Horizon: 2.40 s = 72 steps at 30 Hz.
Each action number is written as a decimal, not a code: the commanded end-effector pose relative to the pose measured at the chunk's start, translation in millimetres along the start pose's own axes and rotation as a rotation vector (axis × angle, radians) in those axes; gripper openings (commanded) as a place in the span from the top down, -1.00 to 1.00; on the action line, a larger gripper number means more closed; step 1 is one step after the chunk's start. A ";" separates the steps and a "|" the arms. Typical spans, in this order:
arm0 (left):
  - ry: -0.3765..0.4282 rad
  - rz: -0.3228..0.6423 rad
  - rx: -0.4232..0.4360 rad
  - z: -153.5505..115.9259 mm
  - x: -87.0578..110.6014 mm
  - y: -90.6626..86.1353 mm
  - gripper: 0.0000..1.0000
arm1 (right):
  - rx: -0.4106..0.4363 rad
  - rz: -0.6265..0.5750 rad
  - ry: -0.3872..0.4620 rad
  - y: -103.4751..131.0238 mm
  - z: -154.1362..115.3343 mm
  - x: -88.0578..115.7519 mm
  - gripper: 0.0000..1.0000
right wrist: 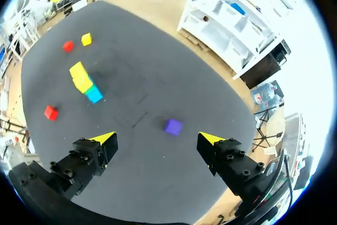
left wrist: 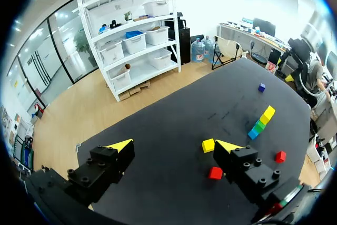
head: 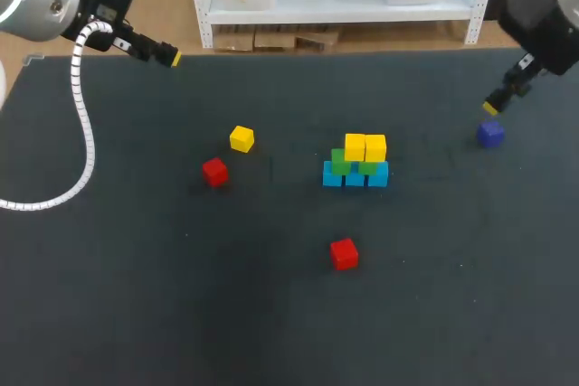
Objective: Place the blue cubes, place green cubes on the blue cubes, place the yellow cubes on the green cubes, then place the red cubes on the yellow cubes, and place purple cube on the red cubes.
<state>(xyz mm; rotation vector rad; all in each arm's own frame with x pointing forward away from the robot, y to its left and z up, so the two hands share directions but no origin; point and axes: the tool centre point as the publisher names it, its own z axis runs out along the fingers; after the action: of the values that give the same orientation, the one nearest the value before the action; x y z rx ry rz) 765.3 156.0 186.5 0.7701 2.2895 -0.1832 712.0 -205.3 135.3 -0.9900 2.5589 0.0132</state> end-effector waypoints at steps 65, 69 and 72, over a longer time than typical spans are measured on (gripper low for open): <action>0.264 0.700 0.102 -0.4 -10.9 -68.2 -1.00 | -0.014 0.052 -0.093 -20.5 6.1 -21.0 -1.00; 0.303 0.839 0.144 3.8 -17.0 -81.7 -1.00 | -0.014 0.052 -0.093 -20.5 6.1 -21.0 -1.00; 0.337 0.923 0.189 11.8 -17.2 -87.2 -1.00 | -0.014 0.052 -0.093 -20.5 6.1 -21.0 -1.00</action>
<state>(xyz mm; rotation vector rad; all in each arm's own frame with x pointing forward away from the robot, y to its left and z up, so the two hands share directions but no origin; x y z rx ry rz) 720.3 81.8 183.9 1.7156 2.0488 0.1163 740.4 -206.3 140.6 -0.9055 2.5028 0.0879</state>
